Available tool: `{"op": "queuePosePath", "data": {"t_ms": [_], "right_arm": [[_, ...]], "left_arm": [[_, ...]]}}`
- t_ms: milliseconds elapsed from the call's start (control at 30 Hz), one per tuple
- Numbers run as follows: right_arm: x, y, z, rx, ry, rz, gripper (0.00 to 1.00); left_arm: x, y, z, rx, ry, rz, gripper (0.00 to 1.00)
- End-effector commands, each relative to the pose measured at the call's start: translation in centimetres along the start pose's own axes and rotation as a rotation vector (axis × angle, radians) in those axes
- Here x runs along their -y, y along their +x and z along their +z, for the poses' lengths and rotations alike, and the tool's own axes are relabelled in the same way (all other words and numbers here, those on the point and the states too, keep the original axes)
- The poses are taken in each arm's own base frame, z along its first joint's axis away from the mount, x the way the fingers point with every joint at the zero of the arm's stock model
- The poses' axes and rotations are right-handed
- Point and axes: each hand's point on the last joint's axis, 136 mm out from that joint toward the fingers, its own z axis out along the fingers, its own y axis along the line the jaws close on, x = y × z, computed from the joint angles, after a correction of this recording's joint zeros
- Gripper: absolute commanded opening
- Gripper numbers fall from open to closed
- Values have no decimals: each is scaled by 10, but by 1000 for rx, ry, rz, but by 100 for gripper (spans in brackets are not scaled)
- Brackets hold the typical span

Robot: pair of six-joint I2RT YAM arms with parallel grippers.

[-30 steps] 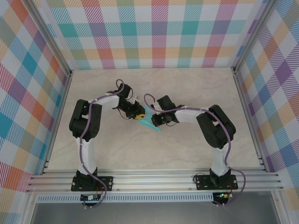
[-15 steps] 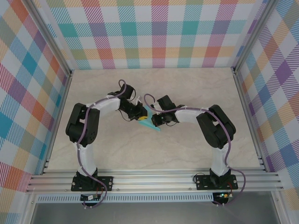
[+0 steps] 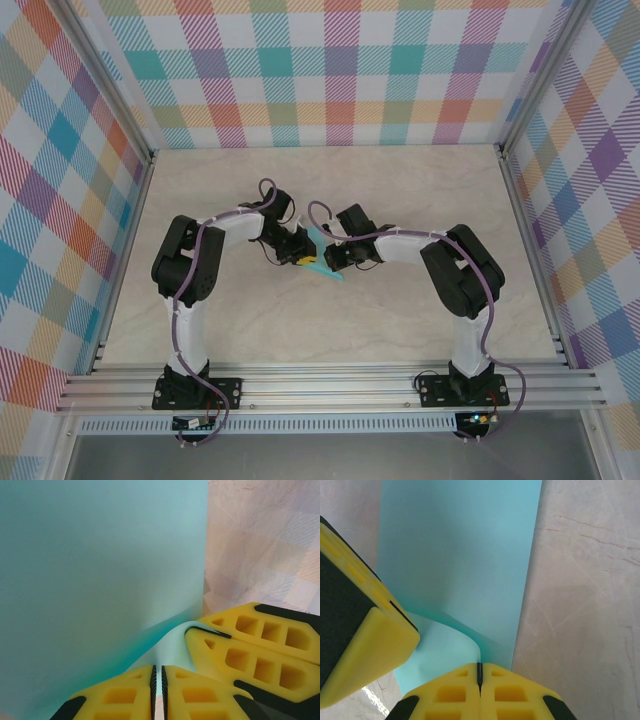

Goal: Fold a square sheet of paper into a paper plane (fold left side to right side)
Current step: Third fold the triangle at the center of the table.

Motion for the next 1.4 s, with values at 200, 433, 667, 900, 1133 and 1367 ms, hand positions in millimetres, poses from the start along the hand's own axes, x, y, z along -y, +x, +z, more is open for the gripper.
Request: {"op": "queuePosePath", "data": {"t_ms": [200, 433, 667, 900, 1133, 1367], "right_arm": [[15, 39, 13, -138, 34, 22, 0], [11, 32, 10, -119, 24, 23, 2], [5, 1, -14, -47, 13, 40, 15], [1, -27, -60, 21, -2, 56, 29], [-48, -10, -76, -60, -270, 106, 31], [-68, 19, -55, -173, -389, 199, 30]], "left_arm": [[-15, 17, 14, -43, -63, -15, 13], [-28, 24, 21, -58, -100, -30, 13], [-40, 32, 23, -67, -134, -40, 13], [-43, 33, 24, -62, -139, -48, 13], [-40, 30, 23, -53, -134, -41, 12], [-38, 28, 22, -46, -130, -36, 12]]}}
